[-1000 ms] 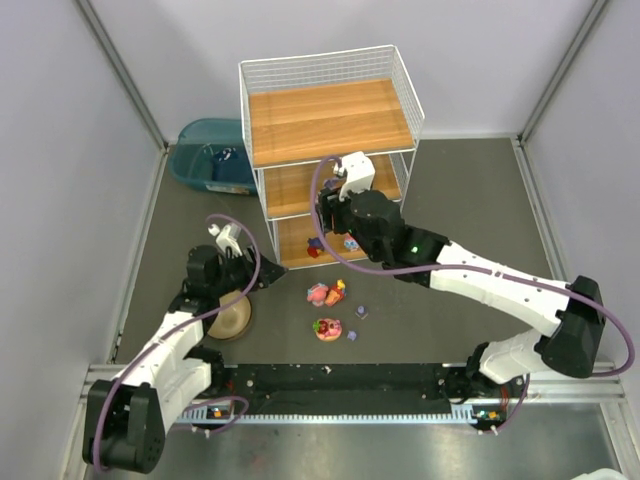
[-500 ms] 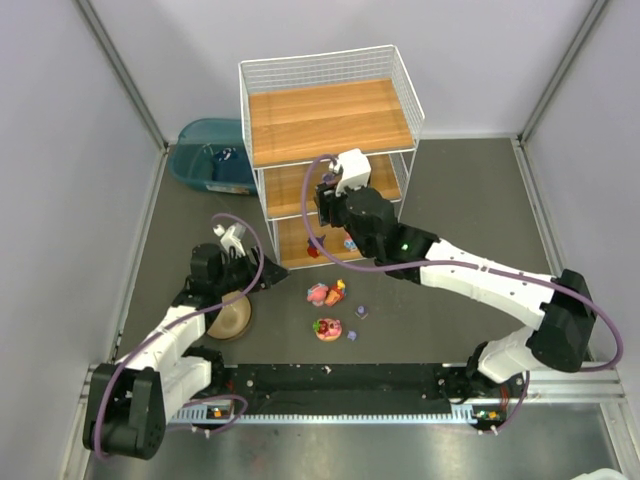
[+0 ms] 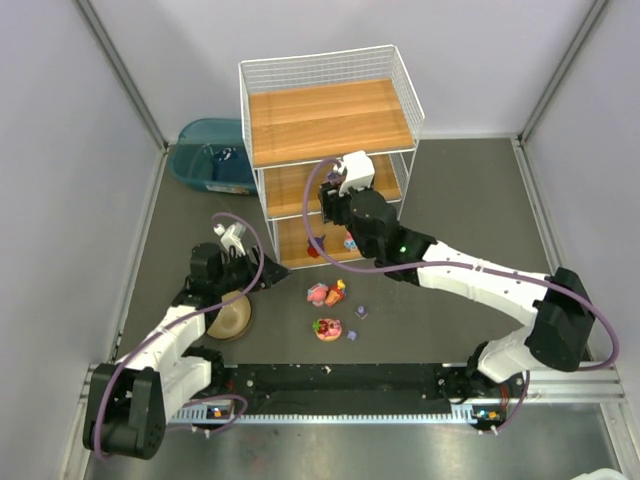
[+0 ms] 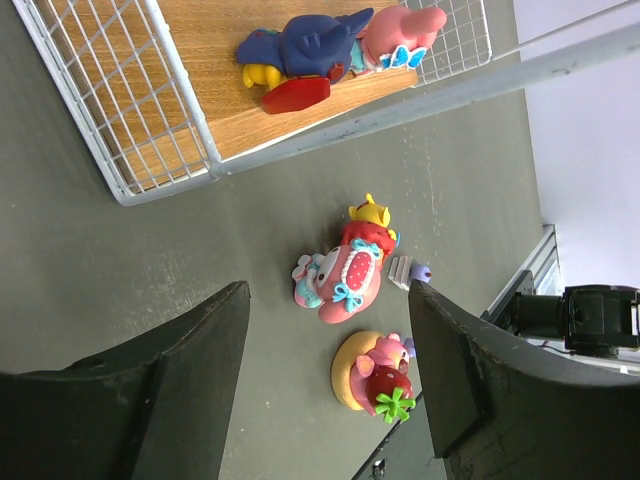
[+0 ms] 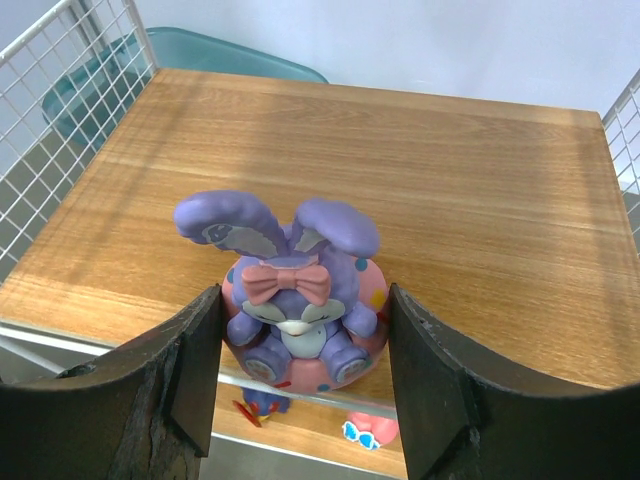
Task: Place and organize the plastic toys onto the shelf
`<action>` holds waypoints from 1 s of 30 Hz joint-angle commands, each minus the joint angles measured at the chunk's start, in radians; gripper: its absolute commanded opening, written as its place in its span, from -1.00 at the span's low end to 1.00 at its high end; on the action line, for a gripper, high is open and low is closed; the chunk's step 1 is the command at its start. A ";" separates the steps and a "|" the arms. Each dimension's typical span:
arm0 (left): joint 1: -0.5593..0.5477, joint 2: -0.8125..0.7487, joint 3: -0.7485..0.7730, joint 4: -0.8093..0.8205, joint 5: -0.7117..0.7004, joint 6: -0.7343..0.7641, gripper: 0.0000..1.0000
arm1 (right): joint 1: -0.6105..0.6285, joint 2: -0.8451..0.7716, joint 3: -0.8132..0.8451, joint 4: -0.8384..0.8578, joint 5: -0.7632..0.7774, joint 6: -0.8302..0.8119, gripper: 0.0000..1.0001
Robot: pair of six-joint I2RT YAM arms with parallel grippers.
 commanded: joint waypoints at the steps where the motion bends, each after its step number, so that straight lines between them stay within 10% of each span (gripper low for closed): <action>1: 0.000 0.001 0.042 0.038 0.010 0.015 0.40 | -0.015 0.012 0.007 0.092 0.015 -0.015 -1.00; 13: 0.000 0.014 0.051 0.036 0.002 0.020 0.43 | -0.026 0.052 0.019 0.103 0.001 -0.015 -0.82; 30: 0.000 0.019 0.046 0.038 0.004 0.020 0.45 | -0.026 0.065 -0.024 0.094 -0.019 0.021 0.12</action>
